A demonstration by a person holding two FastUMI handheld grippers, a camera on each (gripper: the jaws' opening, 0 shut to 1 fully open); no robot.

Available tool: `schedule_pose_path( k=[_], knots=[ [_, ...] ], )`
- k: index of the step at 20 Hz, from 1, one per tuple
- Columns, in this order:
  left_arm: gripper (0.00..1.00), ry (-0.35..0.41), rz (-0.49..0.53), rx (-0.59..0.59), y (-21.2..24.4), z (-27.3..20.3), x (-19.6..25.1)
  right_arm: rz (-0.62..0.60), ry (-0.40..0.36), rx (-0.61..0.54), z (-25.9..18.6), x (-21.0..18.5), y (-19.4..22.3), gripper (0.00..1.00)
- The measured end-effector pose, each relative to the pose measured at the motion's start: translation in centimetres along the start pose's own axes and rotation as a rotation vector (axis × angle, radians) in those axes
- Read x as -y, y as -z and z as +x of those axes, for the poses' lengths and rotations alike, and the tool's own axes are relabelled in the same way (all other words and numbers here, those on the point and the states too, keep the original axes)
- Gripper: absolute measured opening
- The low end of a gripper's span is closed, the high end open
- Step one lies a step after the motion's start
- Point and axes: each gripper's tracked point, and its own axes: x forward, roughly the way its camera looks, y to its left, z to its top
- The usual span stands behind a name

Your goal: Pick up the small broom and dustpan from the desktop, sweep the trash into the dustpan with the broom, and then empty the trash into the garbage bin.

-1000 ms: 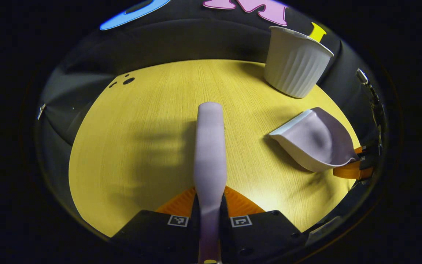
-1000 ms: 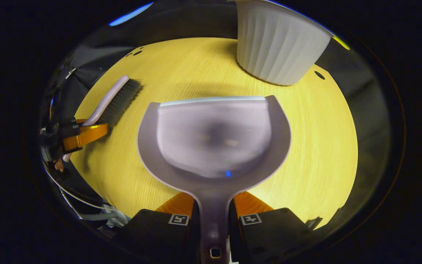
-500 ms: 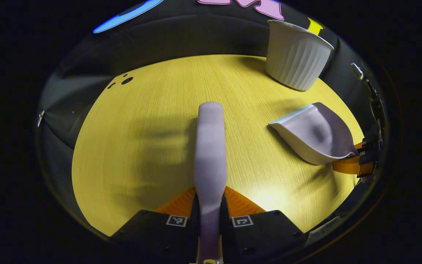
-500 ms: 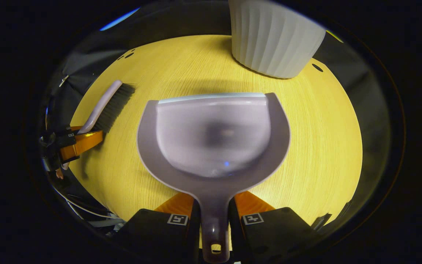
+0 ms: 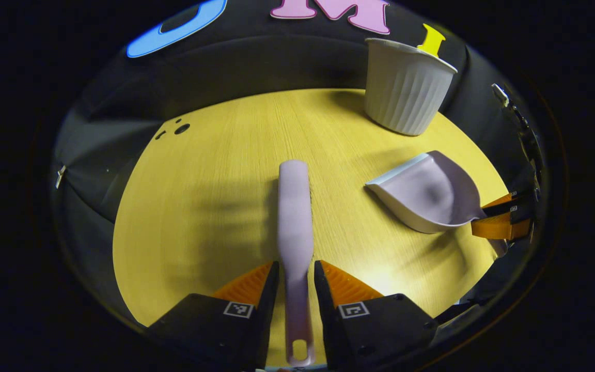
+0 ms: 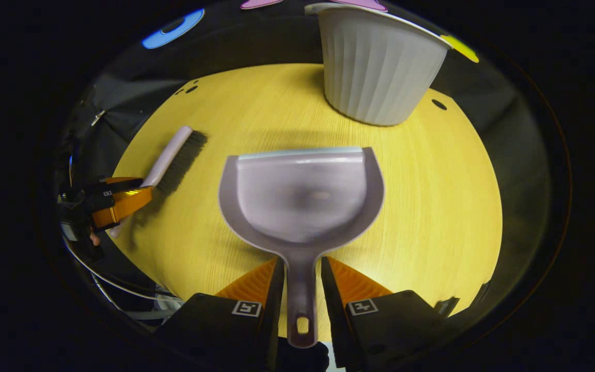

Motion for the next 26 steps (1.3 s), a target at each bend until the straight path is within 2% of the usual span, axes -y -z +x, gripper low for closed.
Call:
schedule_pose_path(
  k=[1, 5, 6, 11, 15, 17, 20, 21, 23, 26],
  knots=[
    [0.47, -0.004, -0.001, 0.022, -0.5, -1.0, 0.1, -0.013, 0.003, 0.034, -1.1, 0.0, -0.7, 0.46],
    [0.53, -0.012, -0.004, 0.144, -4.0, -6.1, 0.3, -0.057, 0.005, 0.199, -6.3, -0.6, -3.8, 0.46],
    [0.5, -0.017, -0.005, 0.191, -5.2, -7.6, 0.3, -0.056, -0.004, 0.249, -7.7, -1.0, -4.8, 0.46],
    [0.5, -0.02, -0.068, 0.437, -10.5, -15.2, 0.8, -0.041, -0.021, 0.514, -15.0, -2.2, -9.4, 0.46],
    [0.51, -0.065, -0.11, 0.564, -13.1, -20.8, 0.2, -0.079, 0.045, 0.677, -21.1, -1.6, -13.4, 0.46],
    [0.51, -0.091, -0.103, 0.632, -14.3, -23.5, 0.2, -0.081, 0.054, 0.778, -24.8, -1.5, -15.5, 0.46],
    [0.51, -0.124, -0.076, 0.698, -15.7, -26.9, 0.5, -0.094, 0.066, 0.85, -27.6, -1.1, -16.3, 0.46],
    [0.53, -0.13, -0.07, 0.71, -16.0, -27.4, 0.8, -0.102, 0.066, 0.864, -28.3, -0.9, -16.6, 0.48],
    [0.51, -0.135, -0.065, 0.727, -16.4, -28.2, 1.2, -0.117, 0.068, 0.887, -29.4, -0.5, -17.2, 0.51],
    [0.51, -0.157, -0.08, 0.738, -17.2, -28.7, 1.3, -0.154, 0.073, 0.922, -30.3, 0.2, -18.0, 0.49]
  ],
)
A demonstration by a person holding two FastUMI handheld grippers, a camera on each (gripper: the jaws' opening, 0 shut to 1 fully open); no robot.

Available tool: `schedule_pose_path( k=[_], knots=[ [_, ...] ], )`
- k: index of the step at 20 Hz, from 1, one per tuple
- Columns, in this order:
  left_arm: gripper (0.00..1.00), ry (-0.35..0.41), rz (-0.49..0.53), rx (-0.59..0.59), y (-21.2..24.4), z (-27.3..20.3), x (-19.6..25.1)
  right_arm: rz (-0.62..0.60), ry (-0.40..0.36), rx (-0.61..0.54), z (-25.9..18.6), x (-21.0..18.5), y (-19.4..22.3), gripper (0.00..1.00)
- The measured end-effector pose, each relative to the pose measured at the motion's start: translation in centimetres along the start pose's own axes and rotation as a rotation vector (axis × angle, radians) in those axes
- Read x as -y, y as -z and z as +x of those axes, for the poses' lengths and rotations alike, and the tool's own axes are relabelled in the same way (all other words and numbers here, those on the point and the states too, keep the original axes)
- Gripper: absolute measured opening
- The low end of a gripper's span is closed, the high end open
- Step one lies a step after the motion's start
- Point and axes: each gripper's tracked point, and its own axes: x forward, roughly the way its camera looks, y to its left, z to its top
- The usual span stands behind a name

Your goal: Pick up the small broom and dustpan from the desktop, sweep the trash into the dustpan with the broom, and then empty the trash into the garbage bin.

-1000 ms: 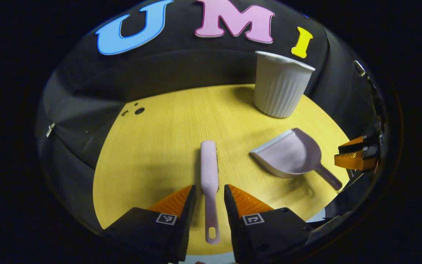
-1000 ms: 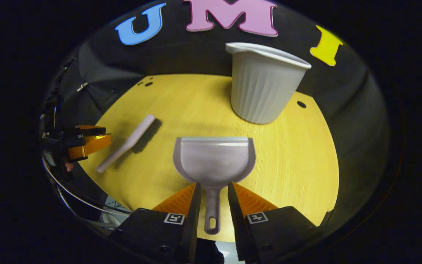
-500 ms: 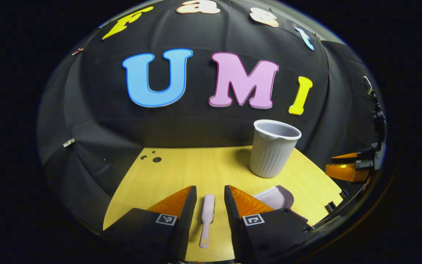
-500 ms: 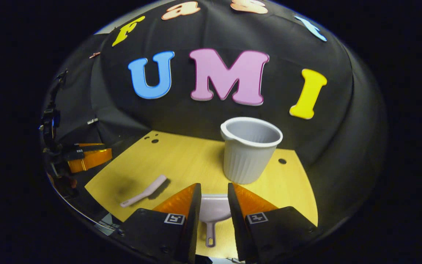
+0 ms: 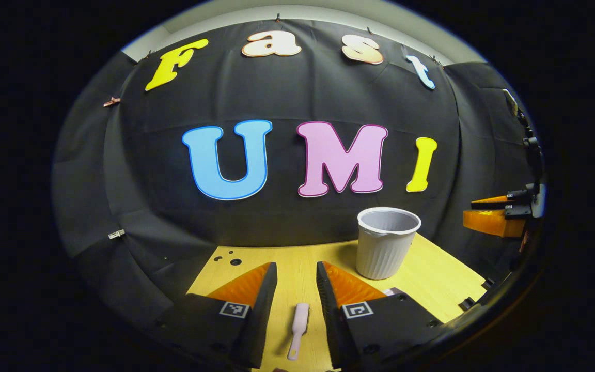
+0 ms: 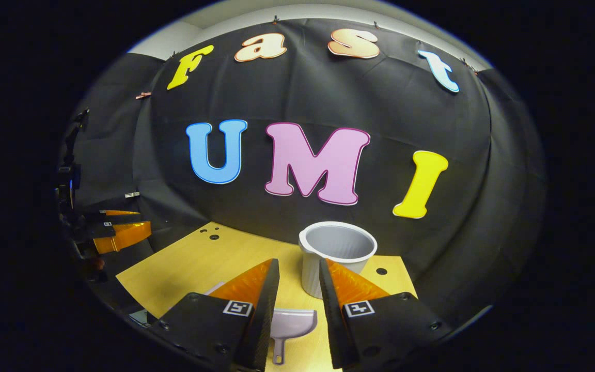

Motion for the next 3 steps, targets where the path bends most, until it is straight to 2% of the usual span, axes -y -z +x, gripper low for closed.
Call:
schedule_pose_path(
  k=[1, 3],
  knots=[
    [0.48, -0.015, -0.008, -0.001, 0.0, 0.18, 0.02, -0.007, -0.006, 0.006, 0.05, 0.23, -0.08, 0.49],
    [0.51, -0.041, -0.042, -0.009, 0.17, 0.29, 0.03, -0.014, -0.023, 0.01, 0.08, 0.5, 0.13, 0.49]
  ],
)
